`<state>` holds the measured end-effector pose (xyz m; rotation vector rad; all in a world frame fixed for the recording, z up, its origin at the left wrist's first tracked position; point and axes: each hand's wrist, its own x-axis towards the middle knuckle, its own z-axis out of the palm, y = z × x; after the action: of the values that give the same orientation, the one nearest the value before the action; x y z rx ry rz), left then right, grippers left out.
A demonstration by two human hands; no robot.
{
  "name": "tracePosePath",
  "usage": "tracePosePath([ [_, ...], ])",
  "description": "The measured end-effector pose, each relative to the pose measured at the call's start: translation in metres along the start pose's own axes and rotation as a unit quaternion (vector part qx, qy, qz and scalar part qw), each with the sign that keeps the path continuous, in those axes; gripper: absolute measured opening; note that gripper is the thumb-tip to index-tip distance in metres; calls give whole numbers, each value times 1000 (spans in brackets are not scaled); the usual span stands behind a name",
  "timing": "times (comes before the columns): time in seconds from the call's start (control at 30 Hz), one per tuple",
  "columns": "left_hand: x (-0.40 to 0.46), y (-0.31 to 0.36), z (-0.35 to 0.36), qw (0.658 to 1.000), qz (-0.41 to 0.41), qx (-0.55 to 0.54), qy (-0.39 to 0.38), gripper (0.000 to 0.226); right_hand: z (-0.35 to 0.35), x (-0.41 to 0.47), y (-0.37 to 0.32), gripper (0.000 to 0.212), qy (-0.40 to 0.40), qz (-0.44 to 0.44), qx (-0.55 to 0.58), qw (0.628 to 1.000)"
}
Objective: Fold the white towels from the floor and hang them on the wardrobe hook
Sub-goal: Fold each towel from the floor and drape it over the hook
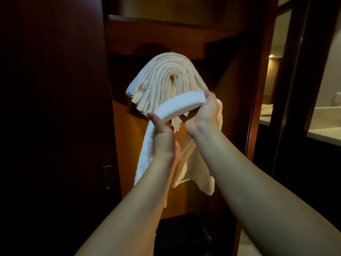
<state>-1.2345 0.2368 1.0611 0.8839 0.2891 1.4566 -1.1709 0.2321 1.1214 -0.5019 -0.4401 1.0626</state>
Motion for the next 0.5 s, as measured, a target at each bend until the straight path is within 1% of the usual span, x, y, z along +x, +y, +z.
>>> tracePosePath([
  [0.03, 7, 6, -1, 999, 20, 3, 37, 93, -3, 6, 0, 35, -9, -18, -37, 999],
  [0.1, 23, 23, -5, 992, 49, 16, 114, 71, -9, 25, 1, 46, -15, -51, -123, 991],
  [0.13, 33, 29, -7, 989, 60, 33, 128, 54, -10, 34, 2, 53, -17, -70, -151, 986],
  [0.17, 44, 34, -8, 989, 65, 48, 122, 40, -10, 43, 3, 56, -16, -88, -175, 980],
  [0.2, 57, 37, -11, 990, 66, 70, 108, 33, -9, 54, 3, 56, -21, -104, -199, 974],
  [0.23, 67, 43, -14, 989, 60, 102, 91, 33, -7, 61, 2, 54, -20, -116, -228, 966],
  [0.27, 80, 48, -19, 987, 54, 133, 78, 39, -5, 71, 0, 54, -22, -128, -259, 957],
  [0.33, 106, 61, -25, 980, 46, 183, 66, 59, 0, 96, -5, 54, -23, -157, -335, 929],
  [0.4, 132, 73, -30, 969, 28, 240, 56, 73, 4, 118, -10, 50, -25, -190, -404, 894],
  [0.5, 172, 90, -34, 947, 22, 318, 35, 81, 7, 153, -21, 59, -32, -208, -465, 860],
])
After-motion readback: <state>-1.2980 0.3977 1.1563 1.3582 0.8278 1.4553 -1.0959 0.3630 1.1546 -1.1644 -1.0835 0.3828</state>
